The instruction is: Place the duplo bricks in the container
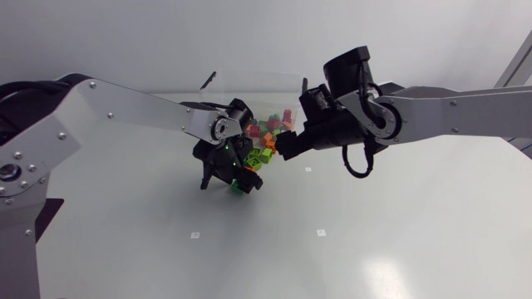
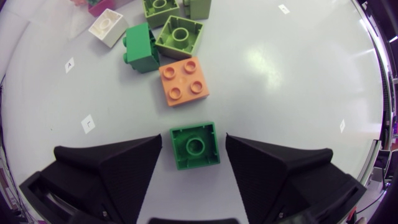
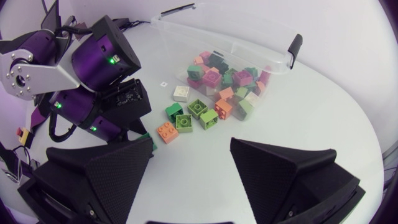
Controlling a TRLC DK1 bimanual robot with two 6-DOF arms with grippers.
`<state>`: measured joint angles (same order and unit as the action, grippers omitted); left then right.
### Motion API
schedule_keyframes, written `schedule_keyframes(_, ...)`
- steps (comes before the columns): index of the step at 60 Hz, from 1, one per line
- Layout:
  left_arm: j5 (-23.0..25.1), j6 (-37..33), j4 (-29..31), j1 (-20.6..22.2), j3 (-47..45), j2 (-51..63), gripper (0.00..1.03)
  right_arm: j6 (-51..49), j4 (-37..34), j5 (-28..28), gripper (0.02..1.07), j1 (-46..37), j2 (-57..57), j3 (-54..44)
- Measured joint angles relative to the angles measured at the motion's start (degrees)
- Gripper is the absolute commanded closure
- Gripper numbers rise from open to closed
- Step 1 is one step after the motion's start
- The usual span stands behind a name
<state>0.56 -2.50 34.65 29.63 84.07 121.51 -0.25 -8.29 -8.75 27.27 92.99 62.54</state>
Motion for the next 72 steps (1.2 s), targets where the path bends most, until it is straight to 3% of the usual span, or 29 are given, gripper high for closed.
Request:
schedule_keyframes(3, 0.0, 0.3, 0.0, 0.3, 0.0, 0.3, 0.46, 0.0, 0.0, 0.0, 0.17, 0.0, -0.1, 0.0)
schedule_keyframes(9, 0.0, 1.0, 0.0, 1.0, 0.0, 0.4, 0.65, 0.0, 0.0, 0.0, 0.17, 0.0, -0.1, 0.0)
schedule_keyframes(34, 0.0, 0.8, 0.1, 0.0, -4.2, -4.3, 0.68, -0.3, 1.4, -1.9, 0.17, 0.1, 0.4, -0.8)
schedule_keyframes(51, 0.0, -2.1, 0.4, -7.6, -10.1, -16.9, 0.68, -3.7, 1.7, -3.8, 0.17, 4.1, 9.2, 0.3)
schedule_keyframes(72, 2.1, -5.5, 0.4, -14.3, -12.7, -24.0, 0.68, -9.4, -7.6, -6.5, 0.17, 5.0, 24.7, 17.0)
